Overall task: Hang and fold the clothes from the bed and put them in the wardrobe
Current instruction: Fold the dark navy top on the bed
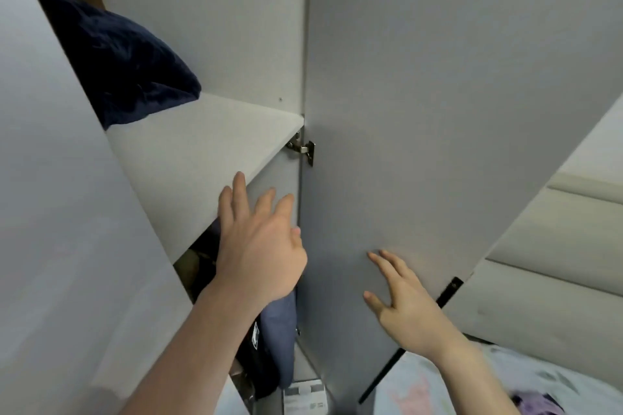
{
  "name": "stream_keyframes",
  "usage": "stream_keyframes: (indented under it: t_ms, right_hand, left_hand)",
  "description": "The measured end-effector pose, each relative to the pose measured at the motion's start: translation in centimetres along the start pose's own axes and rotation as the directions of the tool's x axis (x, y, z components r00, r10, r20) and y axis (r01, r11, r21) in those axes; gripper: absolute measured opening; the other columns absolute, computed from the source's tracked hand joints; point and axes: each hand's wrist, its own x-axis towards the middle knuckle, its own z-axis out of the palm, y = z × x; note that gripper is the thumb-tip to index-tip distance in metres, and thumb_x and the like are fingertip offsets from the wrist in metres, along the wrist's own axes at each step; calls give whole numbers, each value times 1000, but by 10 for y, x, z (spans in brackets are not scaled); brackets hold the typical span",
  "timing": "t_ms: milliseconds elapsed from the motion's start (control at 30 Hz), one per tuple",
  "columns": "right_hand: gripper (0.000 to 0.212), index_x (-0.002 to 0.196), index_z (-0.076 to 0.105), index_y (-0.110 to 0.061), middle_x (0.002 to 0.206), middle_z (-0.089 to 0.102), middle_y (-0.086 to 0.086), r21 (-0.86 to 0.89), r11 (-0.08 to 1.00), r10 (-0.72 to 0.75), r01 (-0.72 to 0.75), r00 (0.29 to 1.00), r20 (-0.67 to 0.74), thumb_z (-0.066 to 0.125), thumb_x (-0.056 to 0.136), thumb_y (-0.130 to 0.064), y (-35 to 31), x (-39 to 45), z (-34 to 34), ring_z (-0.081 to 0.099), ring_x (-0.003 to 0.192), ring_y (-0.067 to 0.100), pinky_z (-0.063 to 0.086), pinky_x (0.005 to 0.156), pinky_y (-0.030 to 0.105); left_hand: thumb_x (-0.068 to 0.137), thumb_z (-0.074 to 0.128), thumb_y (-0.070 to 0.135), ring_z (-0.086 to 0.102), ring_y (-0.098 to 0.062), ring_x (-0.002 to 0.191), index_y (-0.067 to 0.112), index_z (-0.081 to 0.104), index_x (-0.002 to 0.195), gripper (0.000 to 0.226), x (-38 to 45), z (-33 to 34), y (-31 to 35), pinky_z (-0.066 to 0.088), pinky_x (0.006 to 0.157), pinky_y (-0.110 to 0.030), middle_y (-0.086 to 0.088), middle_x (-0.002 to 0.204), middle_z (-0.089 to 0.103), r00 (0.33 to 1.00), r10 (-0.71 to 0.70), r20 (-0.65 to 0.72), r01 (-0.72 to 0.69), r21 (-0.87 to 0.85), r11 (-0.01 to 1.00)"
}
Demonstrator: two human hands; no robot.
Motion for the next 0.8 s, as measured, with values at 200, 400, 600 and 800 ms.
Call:
stream_keyframes:
  t_ms: [200, 400, 600, 800]
  right_hand:
    - [69, 161, 18, -31, 170, 8, -4, -37, 965, 262, -260, 962, 71, 52, 102, -40, 45, -96, 38, 13, 155, 22, 20, 124, 36]
    - [67, 161, 12, -34, 171, -5, -6, 1, 866, 499, -500, 865, 43, 45, 103, -43, 88, -192, 61, -1, 158, 24, 12, 126, 47]
    - [66, 162, 10, -33, 171, -8, -4, 37, 711, 699, -702, 711, 79, 40, 105, -45, 111, -301, 72, -6, 157, 29, 8, 125, 54]
    - [66, 163, 9, -33, 171, -7, -4, 146, 557, 820, -817, 569, 57, 39, 106, -46, 105, -384, 90, -6, 157, 31, 7, 125, 57]
  left_hand:
    - [100, 46, 35, 15, -24, 152, 33, 32, 154, 55, -36, 26, 32, 8, 121, -41, 7, 164, 27, 973, 153, 173, -105, -260, 960]
    - [104, 39, 34, 10, -18, 152, 36, 22, 156, 55, -89, 57, 85, 7, 123, -37, 10, 165, 17, 817, 462, 345, -363, -315, 877]
    - [106, 35, 32, 6, -15, 153, 36, 20, 158, 54, -152, 77, 140, 0, 123, -34, 12, 166, 12, 592, 659, 465, -542, -376, 752]
    - [107, 33, 35, -2, -17, 155, 37, 16, 159, 55, -197, 84, 167, -2, 126, -36, 10, 168, 4, 424, 755, 501, -659, -401, 636]
